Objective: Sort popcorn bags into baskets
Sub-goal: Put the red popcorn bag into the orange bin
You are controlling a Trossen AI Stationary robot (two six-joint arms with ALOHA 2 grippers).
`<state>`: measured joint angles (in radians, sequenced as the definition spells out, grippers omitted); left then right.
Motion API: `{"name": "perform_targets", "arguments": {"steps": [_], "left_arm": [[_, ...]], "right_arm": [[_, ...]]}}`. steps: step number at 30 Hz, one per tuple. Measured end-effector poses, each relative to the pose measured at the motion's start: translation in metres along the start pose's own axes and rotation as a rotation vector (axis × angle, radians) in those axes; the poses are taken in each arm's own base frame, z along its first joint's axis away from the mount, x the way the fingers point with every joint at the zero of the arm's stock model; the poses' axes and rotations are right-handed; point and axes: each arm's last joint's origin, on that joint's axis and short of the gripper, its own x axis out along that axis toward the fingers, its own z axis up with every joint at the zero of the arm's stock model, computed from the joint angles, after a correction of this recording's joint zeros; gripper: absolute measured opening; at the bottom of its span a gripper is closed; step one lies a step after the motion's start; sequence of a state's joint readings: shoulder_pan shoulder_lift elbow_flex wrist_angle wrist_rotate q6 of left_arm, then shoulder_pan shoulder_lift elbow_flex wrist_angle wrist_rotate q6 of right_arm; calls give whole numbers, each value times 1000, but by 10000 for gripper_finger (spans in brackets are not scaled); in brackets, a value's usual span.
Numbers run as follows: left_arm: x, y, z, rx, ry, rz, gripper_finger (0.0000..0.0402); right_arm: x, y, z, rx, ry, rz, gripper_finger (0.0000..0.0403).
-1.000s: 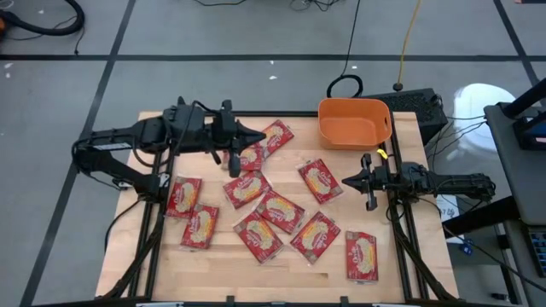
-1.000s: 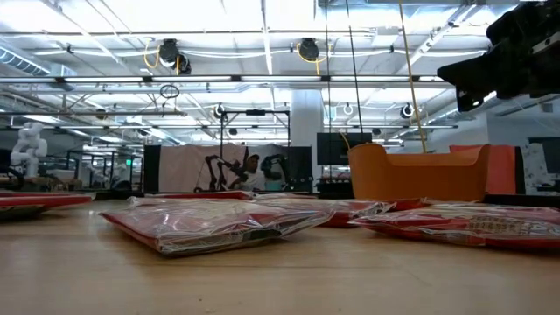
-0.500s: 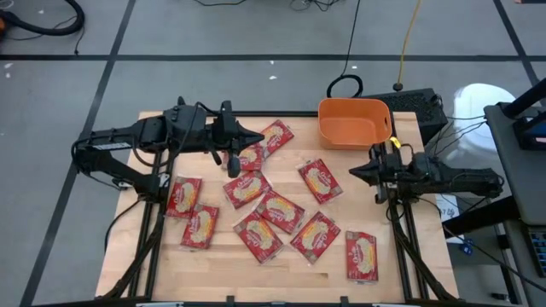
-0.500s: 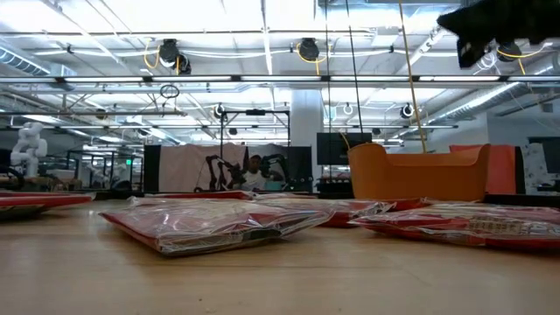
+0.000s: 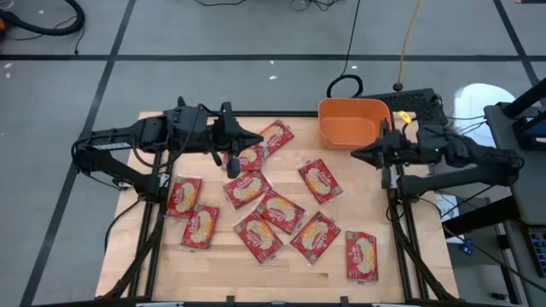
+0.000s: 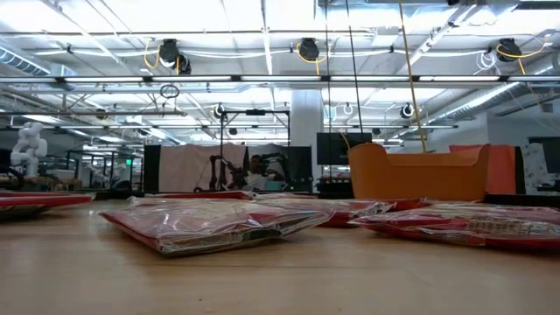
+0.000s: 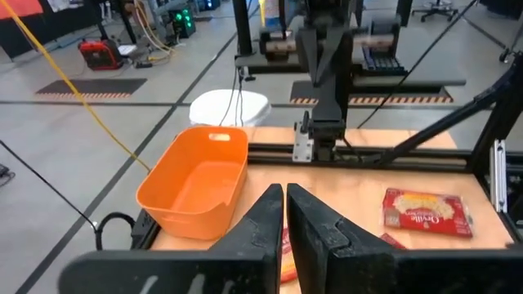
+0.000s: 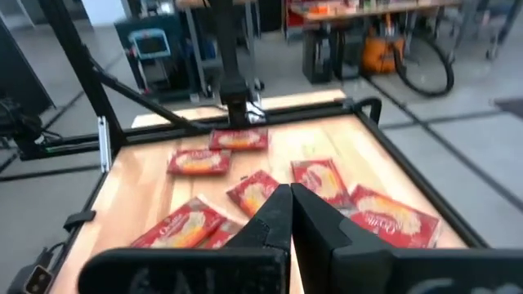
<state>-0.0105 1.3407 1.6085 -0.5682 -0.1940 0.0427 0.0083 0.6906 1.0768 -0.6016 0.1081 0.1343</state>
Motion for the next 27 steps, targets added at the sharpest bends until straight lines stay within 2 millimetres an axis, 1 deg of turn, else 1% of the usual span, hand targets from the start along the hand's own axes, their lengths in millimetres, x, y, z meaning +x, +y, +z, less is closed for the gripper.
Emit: {"name": "perform_targets", "arguments": {"steps": [4, 8, 12, 15, 17, 20, 22, 24, 27], "left_arm": [[0, 0, -6, -6, 66, 9, 19], [0, 4, -19, -64, 190, 40, 8], [2, 8, -36, -169, 361, 81, 5], [6, 11, -49, -284, 483, 138, 13], [7, 14, -61, -339, 606, 188, 20], [18, 19, -76, -425, 753, 245, 24], [25, 23, -89, -434, 889, 290, 24], [36, 28, -98, -445, 954, 327, 25], [53, 35, -119, -471, 1082, 341, 26]], "right_arm": [[9, 4, 24, 15, 58, -10, 0], [24, 4, 39, 16, 132, -42, 0], [41, 1, 36, 64, 218, -83, 0], [49, -3, 32, 113, 275, -115, 0], [56, -4, 29, 111, 310, -128, 0], [64, -7, 28, 85, 328, -138, 0], [68, -8, 27, 58, 340, -139, 0], [71, -9, 27, 38, 348, -143, 0], [76, -10, 27, 22, 349, -142, 0]]}}
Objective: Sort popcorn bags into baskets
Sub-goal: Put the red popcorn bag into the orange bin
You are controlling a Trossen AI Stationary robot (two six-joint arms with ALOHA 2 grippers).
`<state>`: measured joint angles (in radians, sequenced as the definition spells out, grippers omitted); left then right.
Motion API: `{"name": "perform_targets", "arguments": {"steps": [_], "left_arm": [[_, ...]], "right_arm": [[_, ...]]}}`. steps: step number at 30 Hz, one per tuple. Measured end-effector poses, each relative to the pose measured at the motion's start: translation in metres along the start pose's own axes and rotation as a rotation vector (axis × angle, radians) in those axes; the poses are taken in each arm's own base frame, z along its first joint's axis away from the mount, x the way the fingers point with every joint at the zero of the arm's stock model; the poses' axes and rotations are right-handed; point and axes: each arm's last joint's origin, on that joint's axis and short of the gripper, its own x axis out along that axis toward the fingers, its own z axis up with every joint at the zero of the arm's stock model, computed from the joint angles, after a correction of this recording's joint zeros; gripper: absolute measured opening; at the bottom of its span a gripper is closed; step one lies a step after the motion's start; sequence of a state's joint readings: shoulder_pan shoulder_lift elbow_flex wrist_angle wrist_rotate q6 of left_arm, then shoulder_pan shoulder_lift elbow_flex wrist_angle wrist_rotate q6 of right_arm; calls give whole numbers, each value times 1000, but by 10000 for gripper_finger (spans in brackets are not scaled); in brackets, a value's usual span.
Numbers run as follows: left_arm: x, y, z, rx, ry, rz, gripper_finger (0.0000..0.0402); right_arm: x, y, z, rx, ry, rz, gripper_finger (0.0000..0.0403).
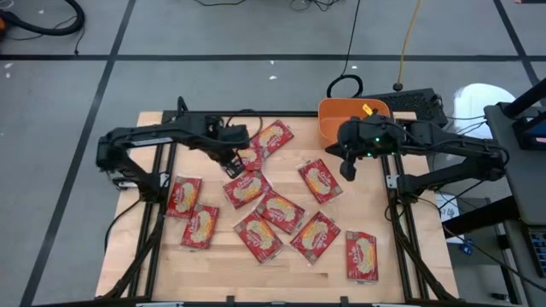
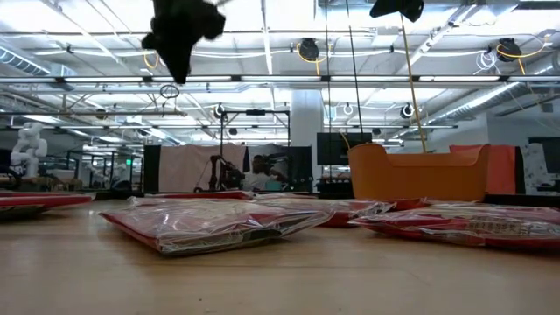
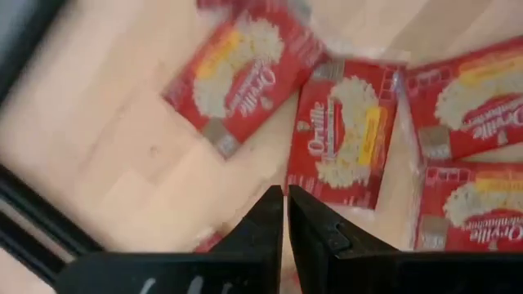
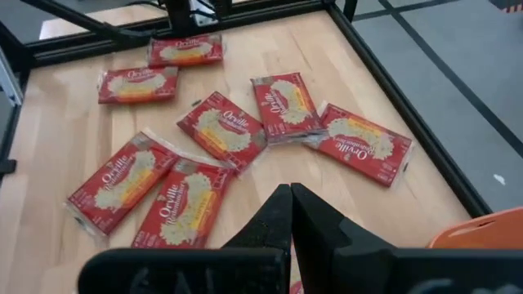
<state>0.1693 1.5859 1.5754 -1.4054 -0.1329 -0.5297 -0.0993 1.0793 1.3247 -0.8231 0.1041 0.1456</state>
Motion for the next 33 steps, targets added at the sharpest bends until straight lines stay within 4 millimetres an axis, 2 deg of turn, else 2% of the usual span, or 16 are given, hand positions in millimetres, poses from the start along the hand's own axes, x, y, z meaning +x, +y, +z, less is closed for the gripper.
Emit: {"name": "perform_targets", "arguments": {"steps": [3, 7, 14, 19, 26, 33], "left_arm": [[23, 3, 4, -33, 85, -7, 26], [51, 6, 0, -107, 195, 9, 26], [90, 9, -13, -146, 231, -6, 35], [105, 13, -20, -153, 249, 16, 96], [116, 14, -23, -165, 226, 29, 195], [124, 17, -26, -266, 181, 111, 262]], "right_arm": [[1, 0, 1, 0, -4, 1, 0], [1, 0, 1, 22, -2, 1, 0], [1, 0, 1, 78, -2, 1, 0], [1, 0, 1, 106, -2, 2, 0], [1, 0, 0, 130, 2, 1, 0], [1, 0, -1, 129, 17, 2, 0]]}}
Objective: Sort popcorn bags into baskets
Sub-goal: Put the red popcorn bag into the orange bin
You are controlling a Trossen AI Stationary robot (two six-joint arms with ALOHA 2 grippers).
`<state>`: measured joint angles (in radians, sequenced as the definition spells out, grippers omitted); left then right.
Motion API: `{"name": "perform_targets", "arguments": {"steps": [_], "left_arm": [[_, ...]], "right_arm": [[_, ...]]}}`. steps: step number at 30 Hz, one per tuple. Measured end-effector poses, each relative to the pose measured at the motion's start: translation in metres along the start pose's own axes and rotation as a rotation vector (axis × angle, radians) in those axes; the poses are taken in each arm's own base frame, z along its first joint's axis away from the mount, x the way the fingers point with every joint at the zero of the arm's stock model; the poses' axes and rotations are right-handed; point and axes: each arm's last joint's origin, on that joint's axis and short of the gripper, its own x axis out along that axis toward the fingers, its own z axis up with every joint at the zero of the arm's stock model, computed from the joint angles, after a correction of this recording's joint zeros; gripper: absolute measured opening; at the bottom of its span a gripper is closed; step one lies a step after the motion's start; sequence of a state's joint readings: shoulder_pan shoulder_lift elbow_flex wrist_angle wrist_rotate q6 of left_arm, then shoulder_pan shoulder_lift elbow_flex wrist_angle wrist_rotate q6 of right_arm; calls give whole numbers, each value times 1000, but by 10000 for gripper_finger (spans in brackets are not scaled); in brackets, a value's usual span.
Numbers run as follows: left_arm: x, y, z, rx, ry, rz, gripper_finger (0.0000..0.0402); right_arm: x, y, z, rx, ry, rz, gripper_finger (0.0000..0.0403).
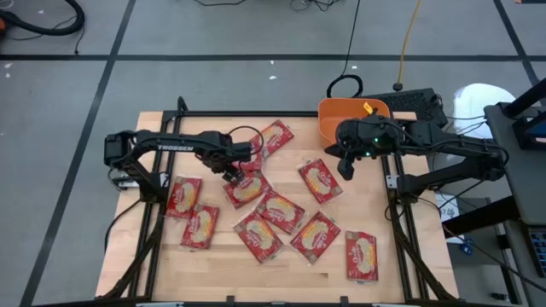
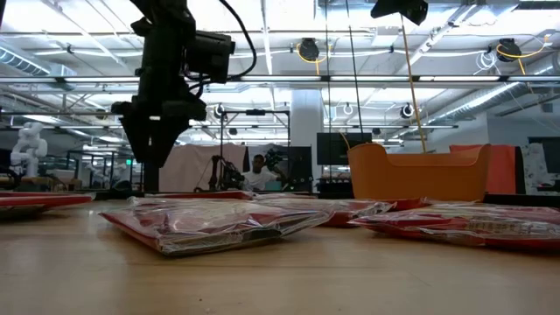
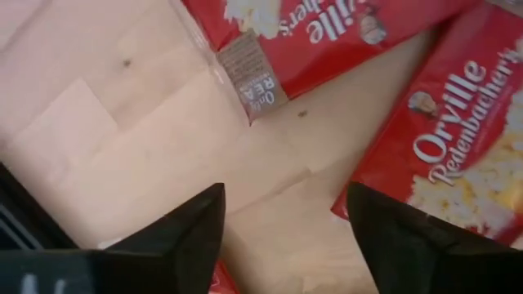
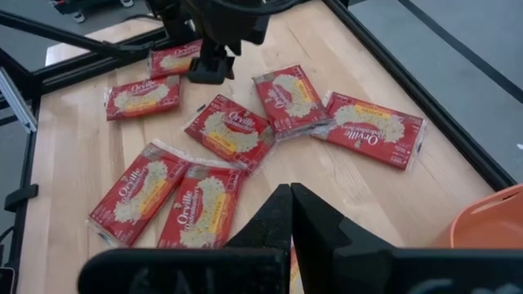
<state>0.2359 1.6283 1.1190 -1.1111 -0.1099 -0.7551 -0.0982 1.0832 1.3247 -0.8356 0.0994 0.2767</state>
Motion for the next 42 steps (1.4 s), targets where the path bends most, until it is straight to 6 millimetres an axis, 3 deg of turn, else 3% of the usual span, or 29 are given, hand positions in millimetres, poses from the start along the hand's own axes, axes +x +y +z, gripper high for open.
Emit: {"name": "perform_targets", "arguments": {"steps": [11, 18, 24, 34, 38, 42], "left_arm": [[21, 0, 0, -26, -52, -24, 283], [40, 16, 5, -20, -59, 2, 274], [58, 28, 12, 41, -118, -21, 274], [76, 30, 12, 183, -205, -85, 270], [80, 30, 11, 211, -224, -102, 226], [81, 28, 12, 233, -238, -128, 140]], "right_arm": [[0, 1, -5, -7, 65, 64, 0], [0, 1, -5, -7, 69, 63, 0], [0, 1, -5, -15, 68, 63, 0], [0, 1, -5, -31, 68, 64, 0], [0, 1, -5, -33, 67, 62, 0], [0, 1, -5, -34, 67, 61, 0]]}}
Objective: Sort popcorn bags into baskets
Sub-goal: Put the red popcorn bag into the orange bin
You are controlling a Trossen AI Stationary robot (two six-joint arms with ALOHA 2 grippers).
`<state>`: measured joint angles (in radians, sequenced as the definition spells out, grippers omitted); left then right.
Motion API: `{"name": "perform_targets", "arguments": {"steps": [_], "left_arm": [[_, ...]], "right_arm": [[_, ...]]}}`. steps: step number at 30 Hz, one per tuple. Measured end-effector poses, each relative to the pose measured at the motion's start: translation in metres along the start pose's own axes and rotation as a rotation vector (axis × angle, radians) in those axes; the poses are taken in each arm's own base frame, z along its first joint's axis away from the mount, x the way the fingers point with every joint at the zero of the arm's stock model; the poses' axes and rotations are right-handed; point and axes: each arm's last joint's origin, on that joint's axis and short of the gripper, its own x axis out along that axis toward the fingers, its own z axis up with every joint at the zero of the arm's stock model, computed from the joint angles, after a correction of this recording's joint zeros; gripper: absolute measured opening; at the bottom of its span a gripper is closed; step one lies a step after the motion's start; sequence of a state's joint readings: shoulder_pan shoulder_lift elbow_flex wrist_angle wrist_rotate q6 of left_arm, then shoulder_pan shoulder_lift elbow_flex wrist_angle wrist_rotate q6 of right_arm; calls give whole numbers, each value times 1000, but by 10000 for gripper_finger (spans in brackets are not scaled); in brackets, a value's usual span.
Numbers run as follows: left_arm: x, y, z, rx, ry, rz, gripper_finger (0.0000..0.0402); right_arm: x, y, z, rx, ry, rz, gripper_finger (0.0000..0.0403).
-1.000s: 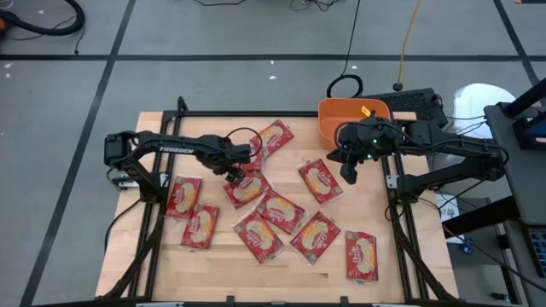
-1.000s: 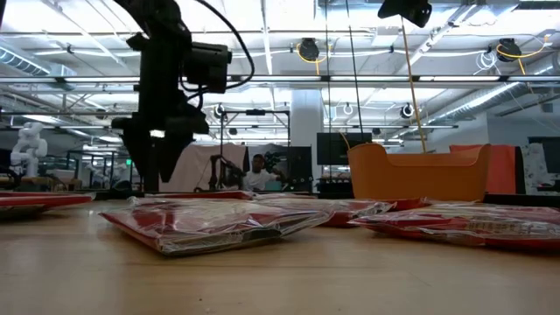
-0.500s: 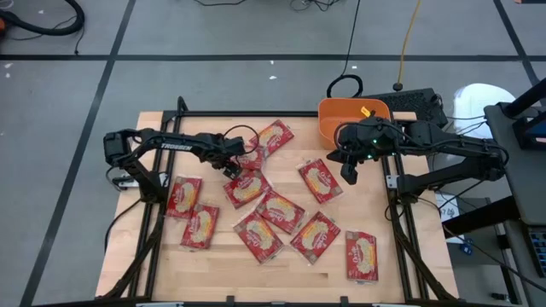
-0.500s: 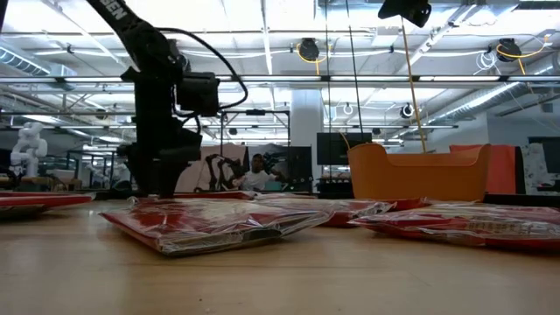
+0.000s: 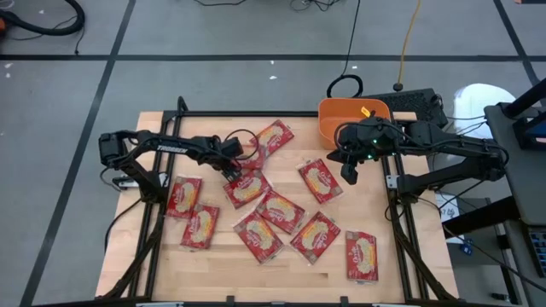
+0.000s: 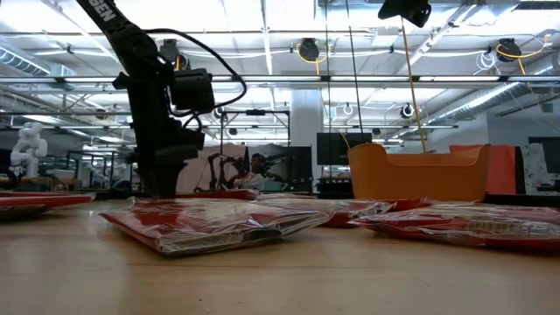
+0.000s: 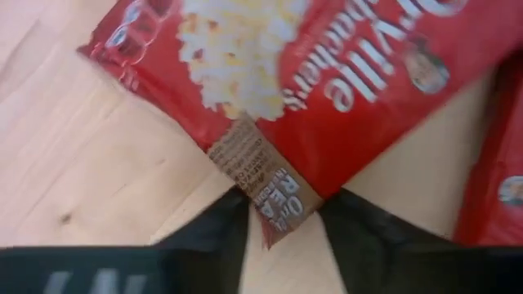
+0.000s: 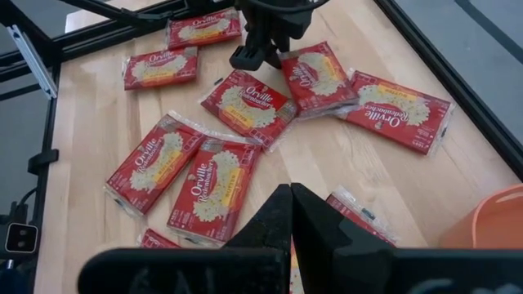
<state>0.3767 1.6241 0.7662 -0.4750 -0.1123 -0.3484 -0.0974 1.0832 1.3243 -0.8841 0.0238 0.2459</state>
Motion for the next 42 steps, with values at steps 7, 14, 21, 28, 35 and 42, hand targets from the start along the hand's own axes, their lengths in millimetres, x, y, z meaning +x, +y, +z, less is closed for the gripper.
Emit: {"name": "perform_targets", "arguments": {"steps": [7, 14, 21, 28, 35, 42], "left_arm": [[-8, -2, 5, -19, -34, -47, 11], [-46, -3, 11, -11, -184, -97, 4], [-96, -8, 2, 88, -385, -147, 3], [-143, -15, -10, 119, -637, -211, 2], [-175, -24, -4, 60, -919, -303, 1], [-191, -31, 6, -45, -1113, -352, 1]], "right_arm": [[0, 0, 0, -4, -1, -3, 0], [0, 0, 0, 40, -2, -8, 0], [0, -4, 3, 242, -76, -128, 0], [4, -2, 27, 354, -291, -67, 0], [21, 5, 60, 309, -522, 41, 30], [26, 10, 75, 302, -635, 114, 81]]}}
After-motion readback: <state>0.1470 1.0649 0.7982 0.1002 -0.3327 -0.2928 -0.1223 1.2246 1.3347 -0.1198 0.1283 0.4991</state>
